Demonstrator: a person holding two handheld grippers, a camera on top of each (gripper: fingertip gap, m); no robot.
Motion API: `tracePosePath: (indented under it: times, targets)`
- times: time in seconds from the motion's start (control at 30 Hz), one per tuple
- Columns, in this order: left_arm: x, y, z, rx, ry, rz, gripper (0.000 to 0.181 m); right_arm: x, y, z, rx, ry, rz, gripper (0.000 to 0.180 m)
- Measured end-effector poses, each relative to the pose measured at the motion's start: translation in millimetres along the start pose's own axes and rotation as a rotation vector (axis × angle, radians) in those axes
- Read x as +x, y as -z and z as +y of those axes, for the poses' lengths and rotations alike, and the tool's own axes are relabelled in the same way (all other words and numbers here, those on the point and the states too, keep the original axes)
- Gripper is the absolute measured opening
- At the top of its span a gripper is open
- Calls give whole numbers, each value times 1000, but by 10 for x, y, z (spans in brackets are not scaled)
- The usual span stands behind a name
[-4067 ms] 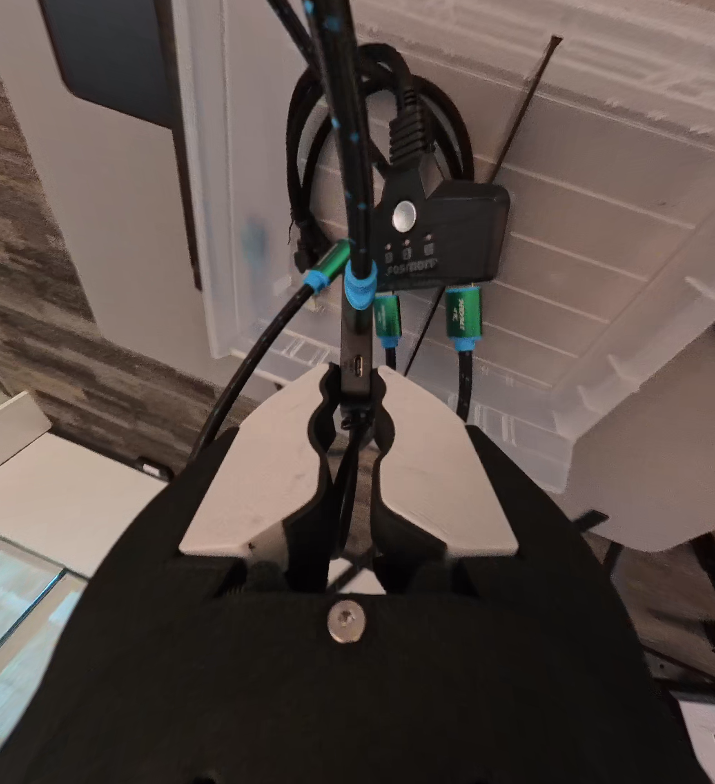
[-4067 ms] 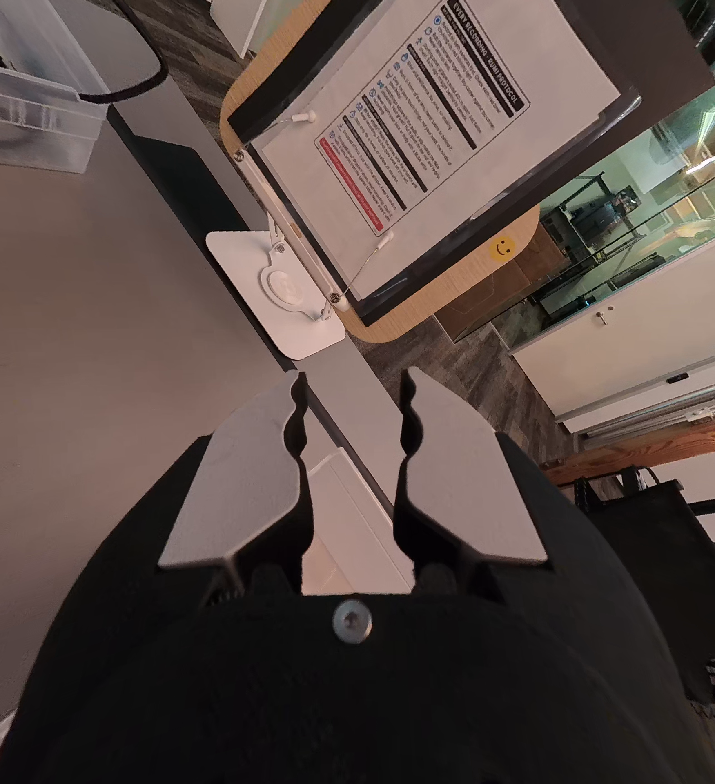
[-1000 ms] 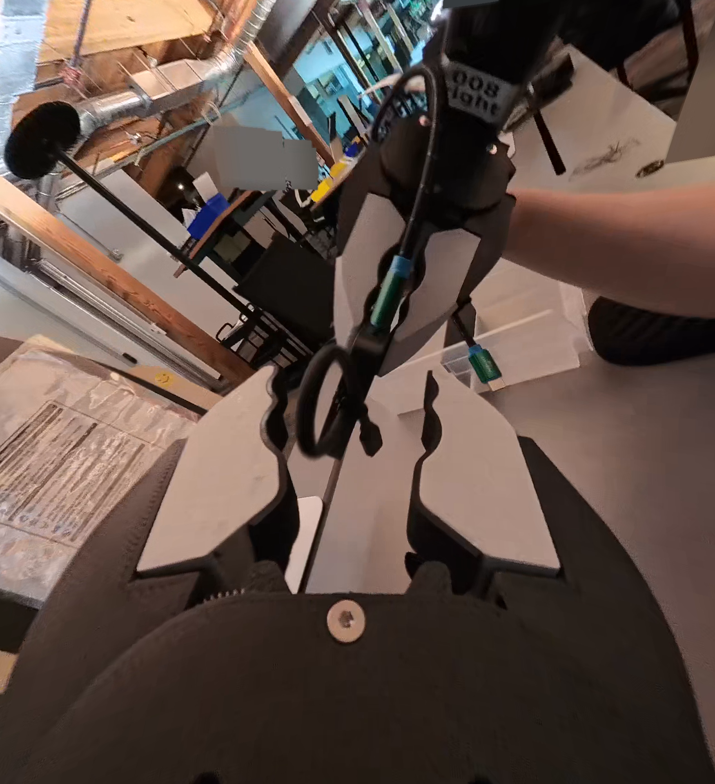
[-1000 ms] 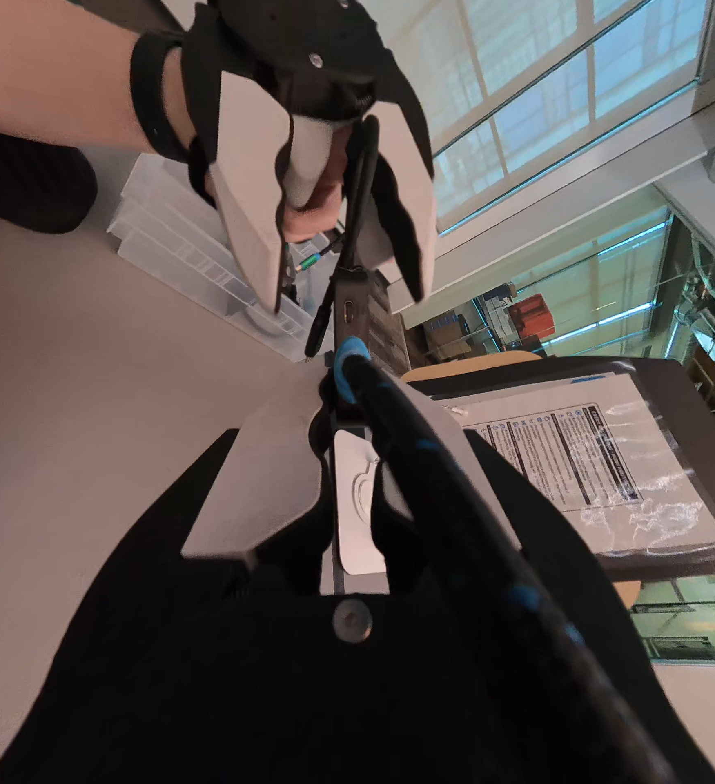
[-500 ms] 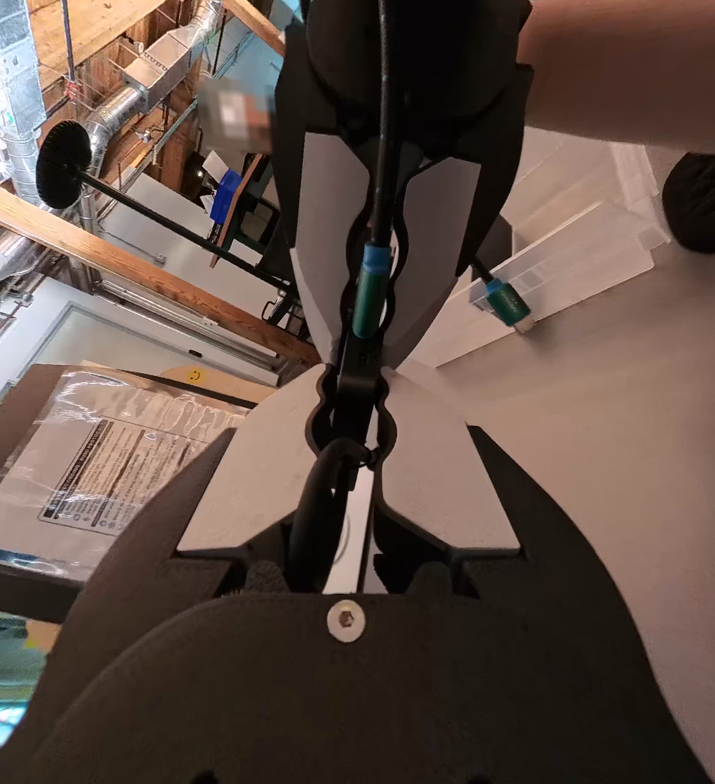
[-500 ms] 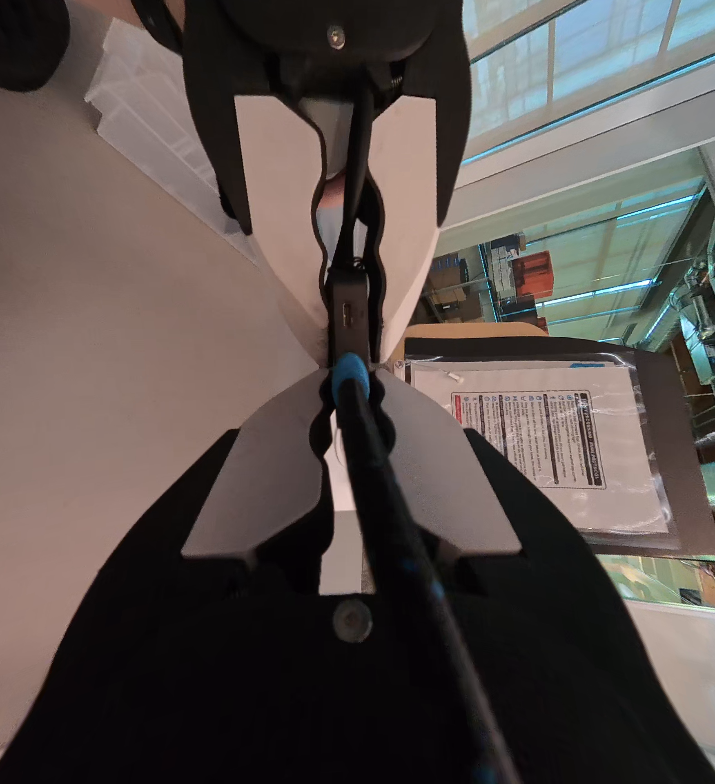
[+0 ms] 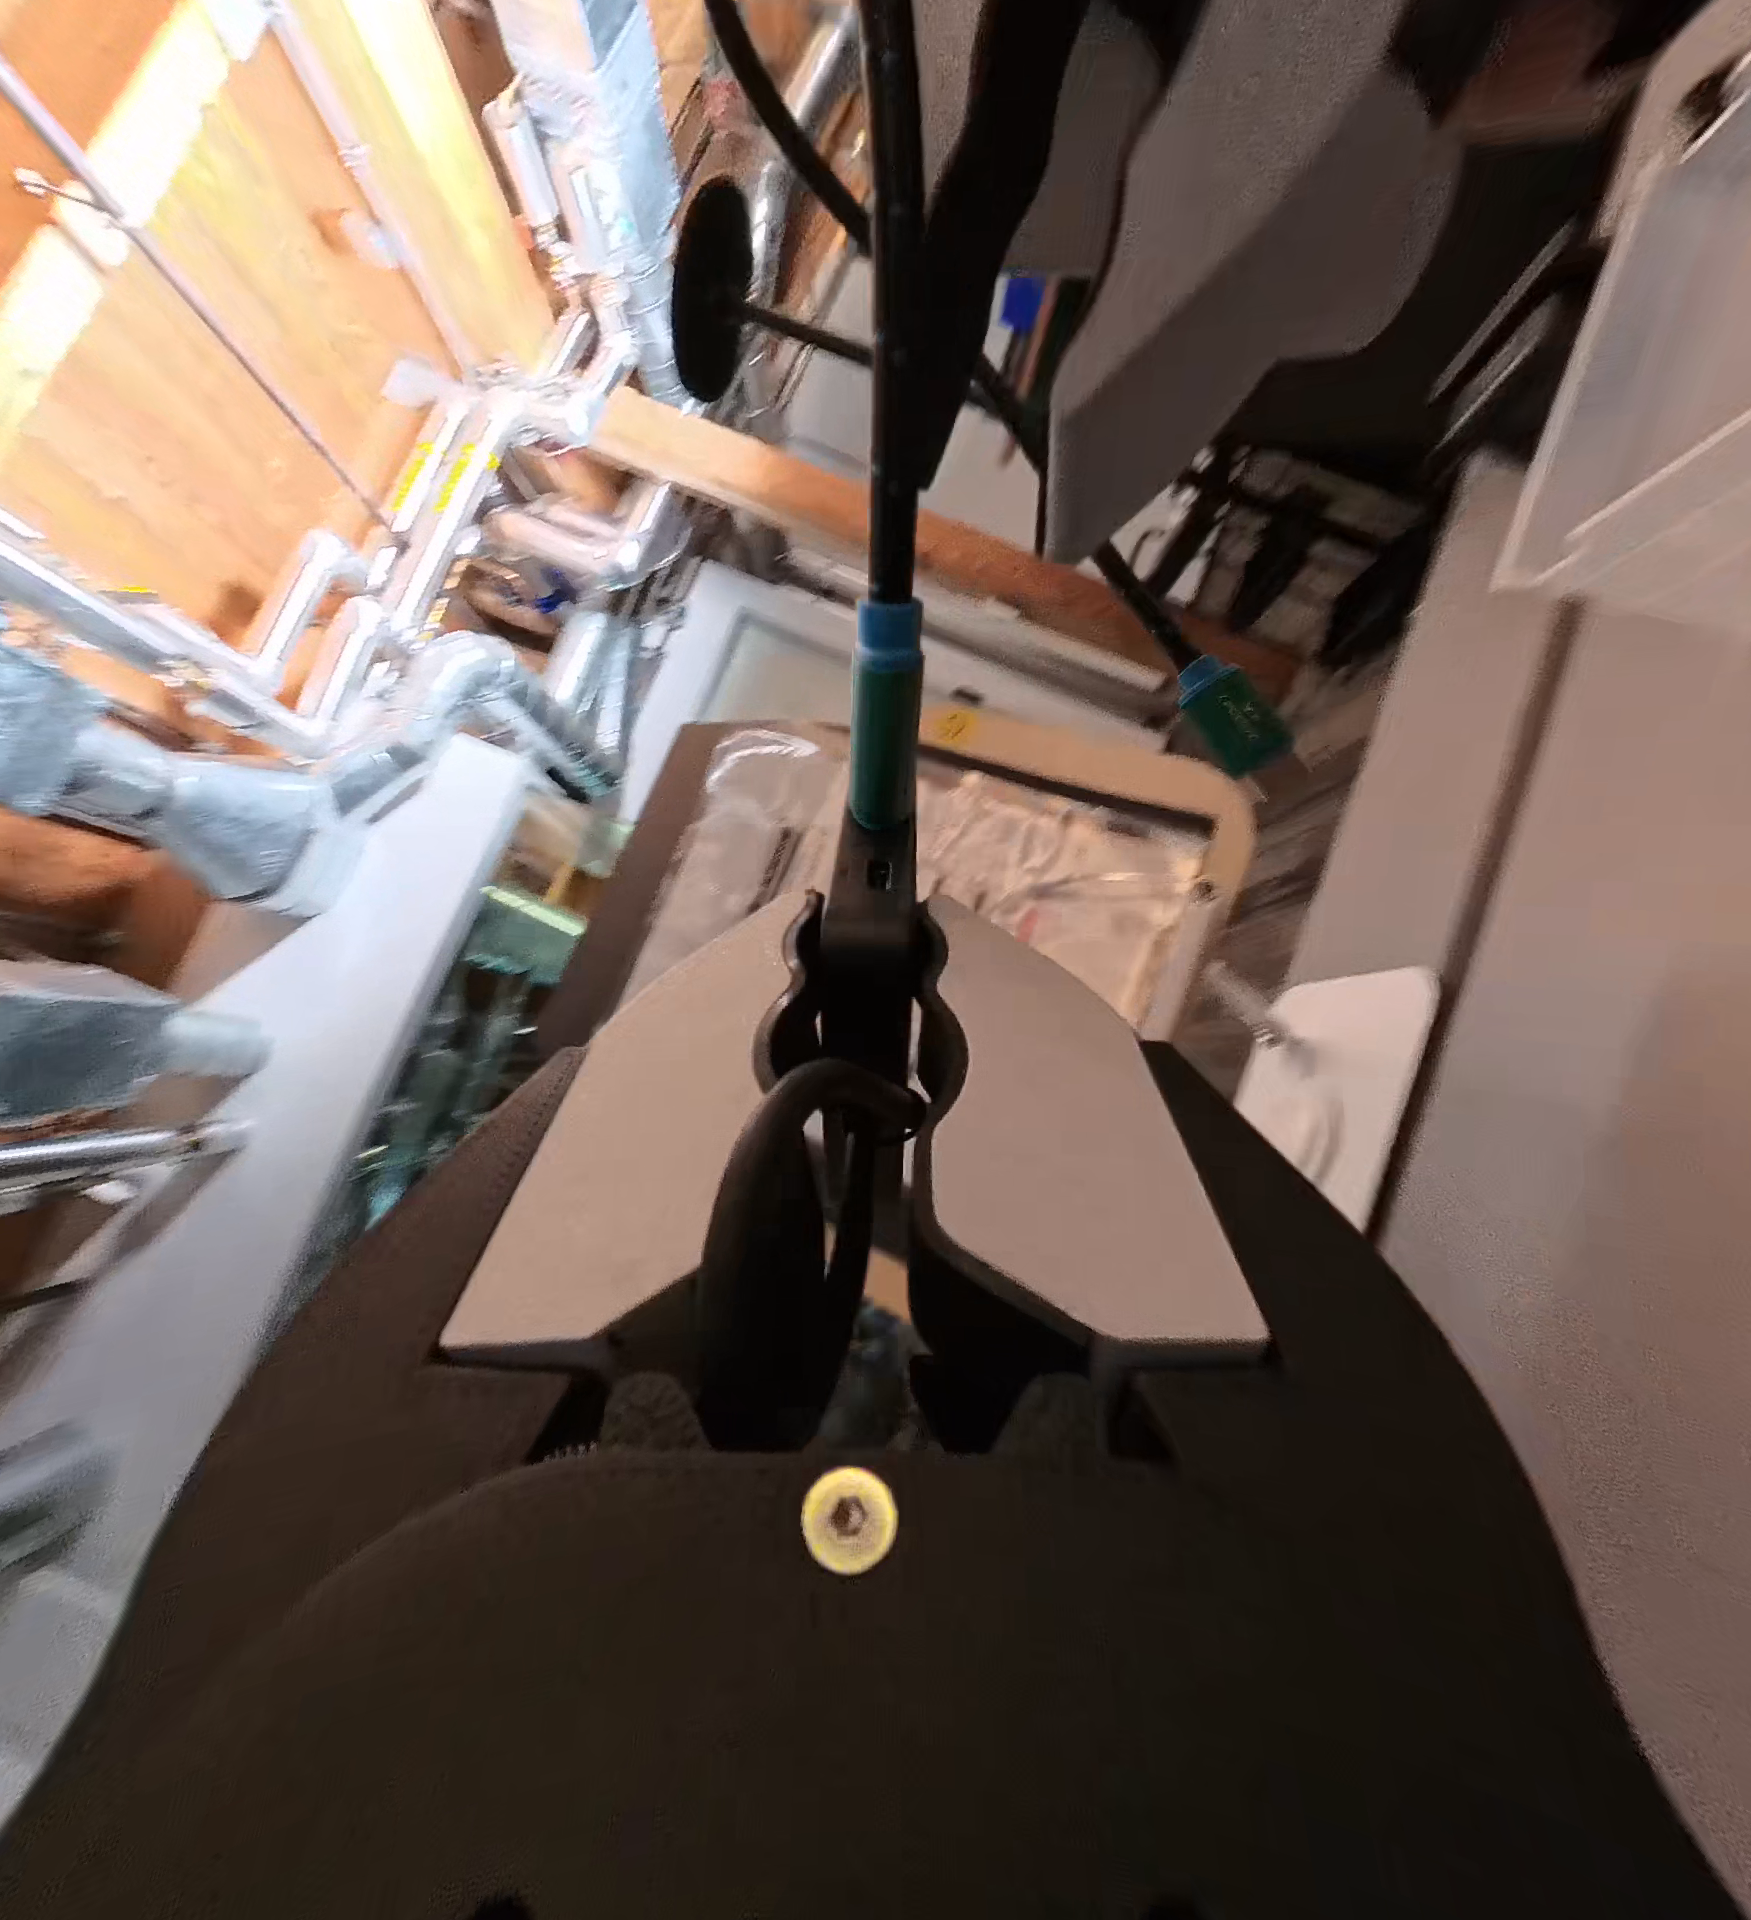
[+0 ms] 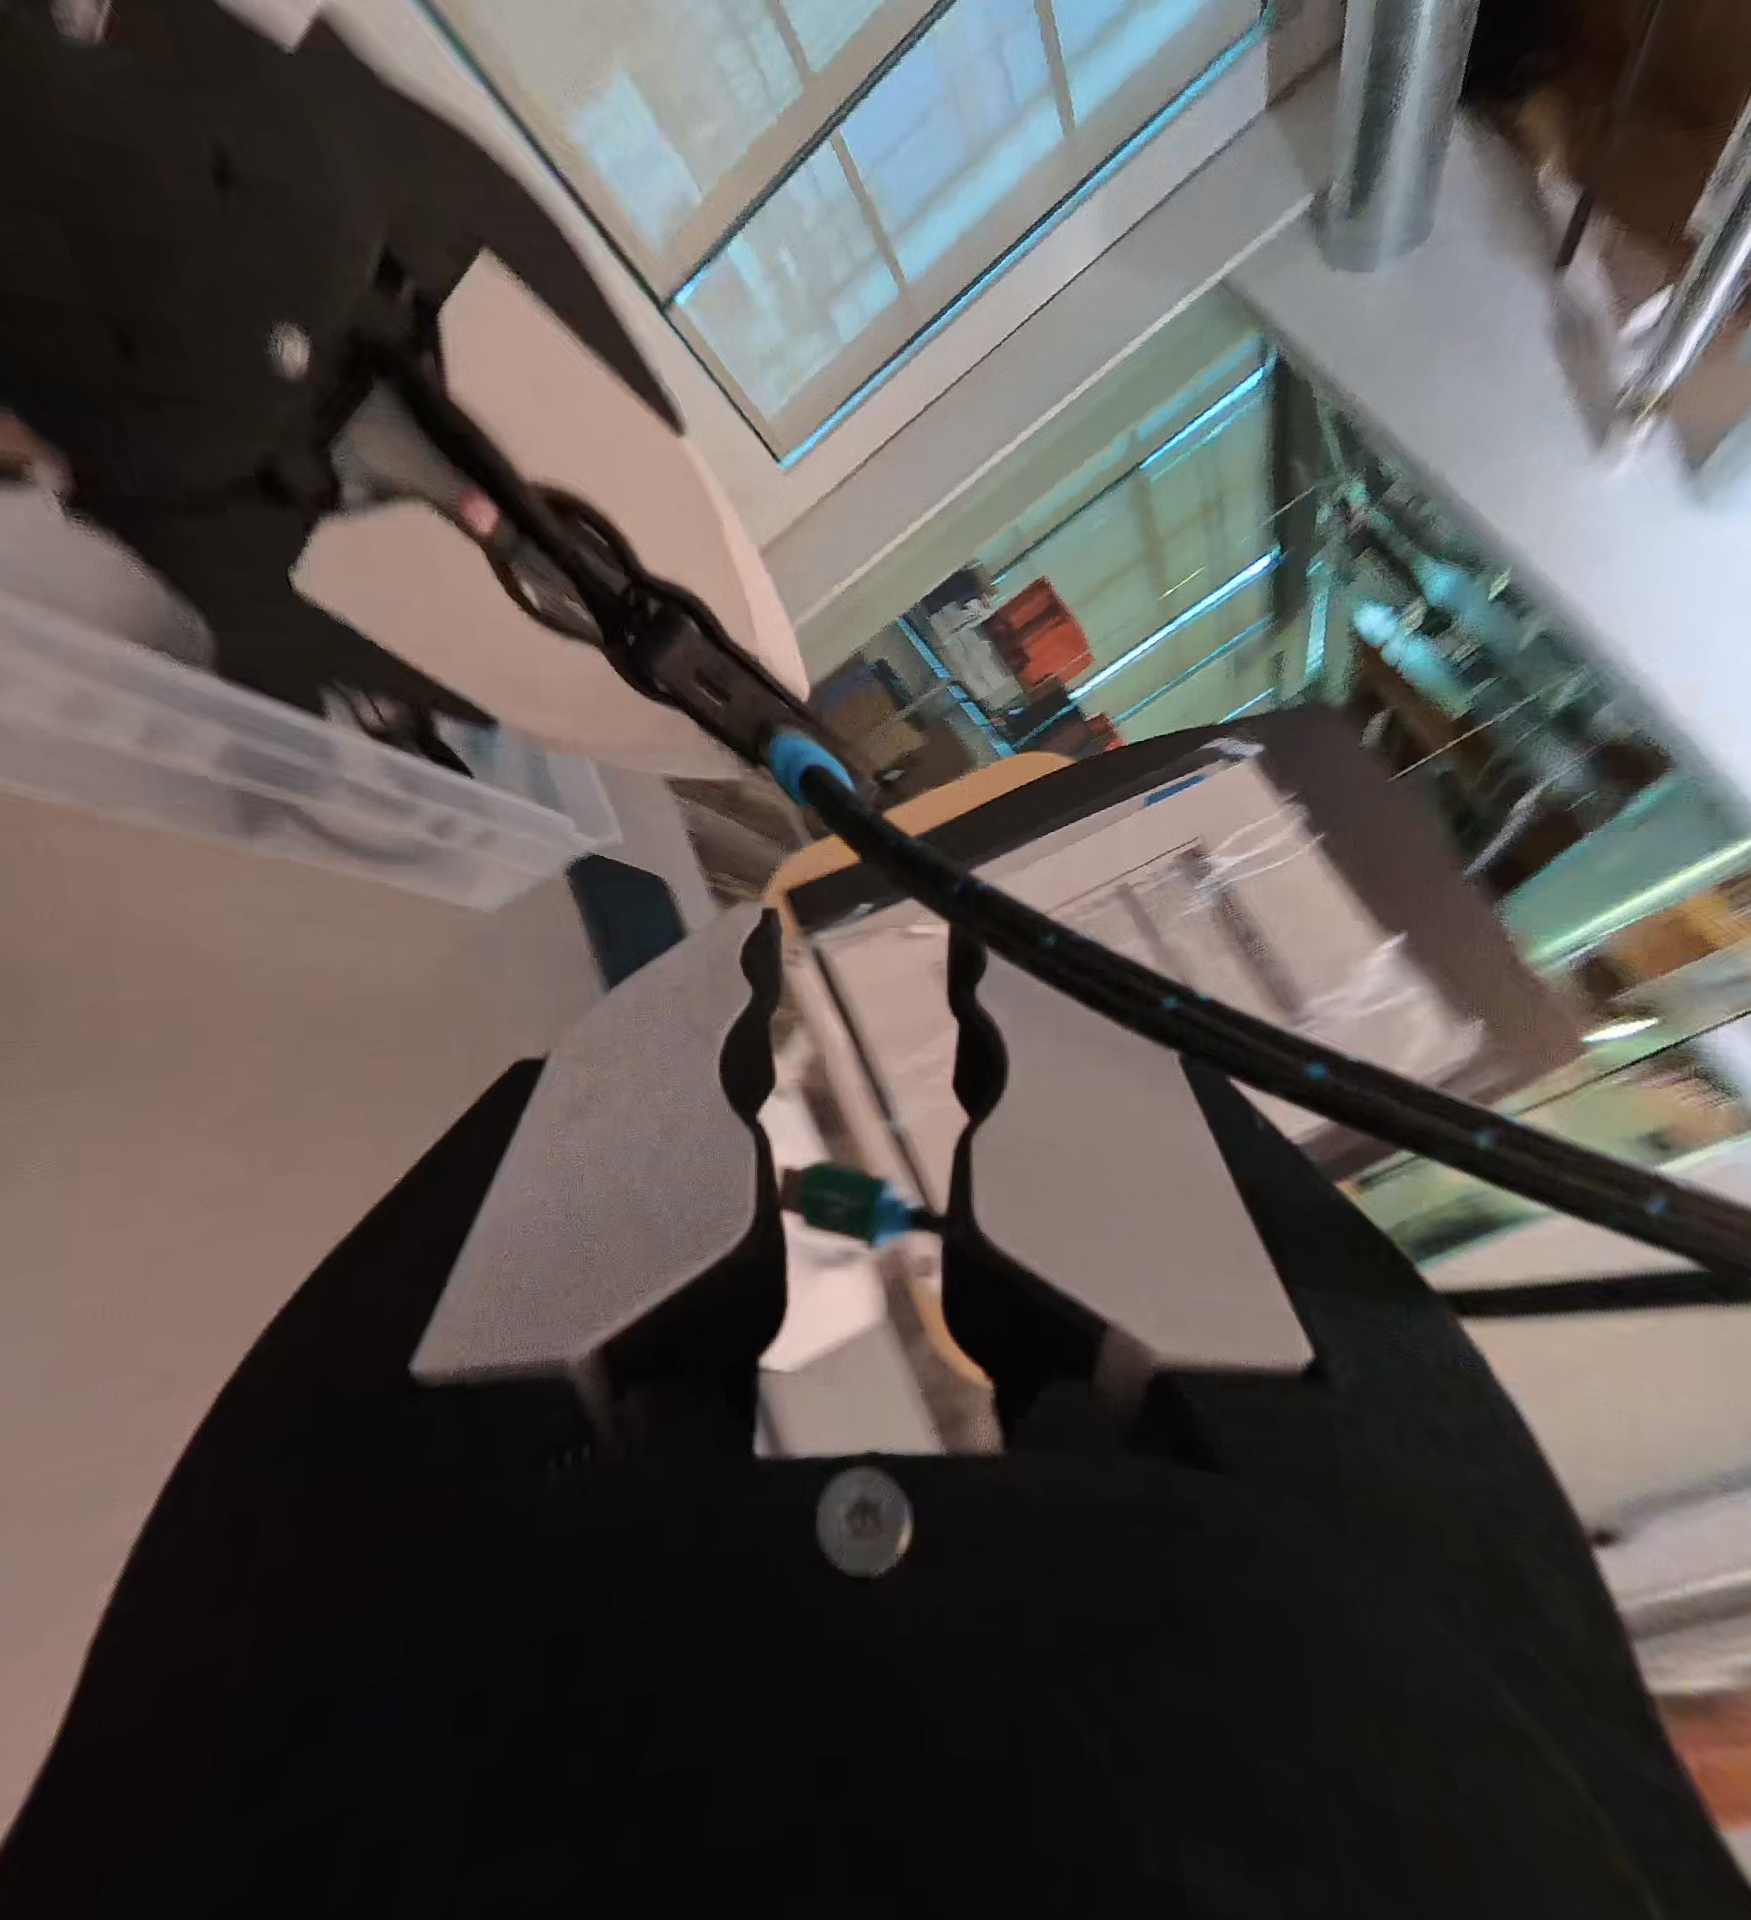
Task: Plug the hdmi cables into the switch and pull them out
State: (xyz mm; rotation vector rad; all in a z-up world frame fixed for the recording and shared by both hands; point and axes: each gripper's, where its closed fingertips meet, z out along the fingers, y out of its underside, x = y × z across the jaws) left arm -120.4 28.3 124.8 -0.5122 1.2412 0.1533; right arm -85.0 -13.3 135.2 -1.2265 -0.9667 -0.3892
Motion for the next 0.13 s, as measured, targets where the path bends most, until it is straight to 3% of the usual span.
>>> tracePosePath:
  times: [0.03,0.13]
  targets:
    - [-19,-7,38,-19,-27,-24,14,-23,-38,-1,0,-102,-32,34]
    - [-6,-29,89,-38,-57,-41,13,-100,-165,-22,17,-323,-92,35]
